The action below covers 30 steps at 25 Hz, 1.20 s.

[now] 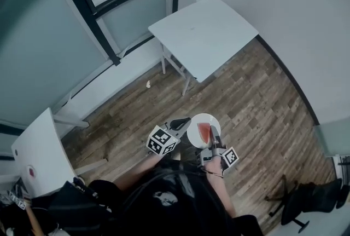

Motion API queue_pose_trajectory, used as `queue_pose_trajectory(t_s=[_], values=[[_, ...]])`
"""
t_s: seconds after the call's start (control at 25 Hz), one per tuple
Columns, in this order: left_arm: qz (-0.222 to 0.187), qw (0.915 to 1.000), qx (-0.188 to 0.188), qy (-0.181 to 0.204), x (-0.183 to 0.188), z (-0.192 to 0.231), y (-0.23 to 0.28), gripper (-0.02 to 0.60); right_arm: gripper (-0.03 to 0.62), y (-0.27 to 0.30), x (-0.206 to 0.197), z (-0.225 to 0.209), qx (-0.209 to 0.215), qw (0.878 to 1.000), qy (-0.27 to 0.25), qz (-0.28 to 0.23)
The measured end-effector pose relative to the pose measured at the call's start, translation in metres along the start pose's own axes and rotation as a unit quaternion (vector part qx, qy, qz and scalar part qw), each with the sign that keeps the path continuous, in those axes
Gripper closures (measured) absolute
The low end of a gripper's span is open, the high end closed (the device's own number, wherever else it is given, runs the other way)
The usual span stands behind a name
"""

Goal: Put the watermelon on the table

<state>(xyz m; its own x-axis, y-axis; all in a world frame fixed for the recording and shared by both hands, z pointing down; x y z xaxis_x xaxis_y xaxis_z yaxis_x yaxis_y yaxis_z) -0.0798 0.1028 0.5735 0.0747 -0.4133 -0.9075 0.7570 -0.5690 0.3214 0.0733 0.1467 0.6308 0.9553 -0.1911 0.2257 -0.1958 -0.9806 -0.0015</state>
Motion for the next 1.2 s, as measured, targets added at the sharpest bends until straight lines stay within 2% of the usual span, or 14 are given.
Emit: queue_pose_trajectory(t_s=[0.16, 0.32, 0.48, 0.64, 0.76, 1.0, 1.2], values=[[-0.009, 0.9993, 0.036, -0.004, 0.025, 0.026, 0.039, 0.575, 0.565, 0.061, 0.027, 0.004, -0.005, 1.000, -0.005, 0.027], [-0.028, 0.9980, 0.031, 0.047, 0.076, 0.037, 0.086, 0.575, 0.565, 0.139, 0.050, 0.038, 0.042, 0.997, -0.021, 0.058], [-0.058, 0.9961, 0.052, 0.042, 0.111, 0.052, 0.119, 0.575, 0.565, 0.174, 0.080, 0.058, 0.071, 0.996, -0.023, 0.058], [-0.044, 0.9969, 0.063, 0.011, 0.107, 0.064, 0.148, 0.575, 0.565, 0.171, 0.115, 0.041, 0.045, 0.998, -0.001, 0.033], [-0.020, 0.9986, 0.045, -0.017, 0.101, 0.066, 0.173, 0.575, 0.565, 0.166, 0.141, 0.029, 0.027, 1.000, 0.012, 0.002], [0.012, 0.9992, 0.019, -0.031, 0.101, 0.076, 0.228, 0.575, 0.565, 0.176, 0.172, 0.019, 0.012, 0.999, 0.025, -0.029], [0.030, 0.9985, -0.002, -0.047, 0.105, 0.105, 0.270, 0.575, 0.565, 0.215, 0.197, 0.019, 0.006, 0.999, 0.003, -0.043]])
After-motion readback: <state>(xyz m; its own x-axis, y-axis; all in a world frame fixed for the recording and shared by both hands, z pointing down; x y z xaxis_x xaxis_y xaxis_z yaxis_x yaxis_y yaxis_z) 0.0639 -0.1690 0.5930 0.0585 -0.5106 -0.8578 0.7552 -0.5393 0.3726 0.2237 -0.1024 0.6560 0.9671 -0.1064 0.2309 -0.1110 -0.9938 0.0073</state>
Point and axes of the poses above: the fingertips, and each gripper's own axes: y forward along the fingers, z to its left, x out of its top, the point moved 3 cm from there along -y, backward along the fingers, and after that the axes turned 6 degrees about x, right-handed, at the moved point
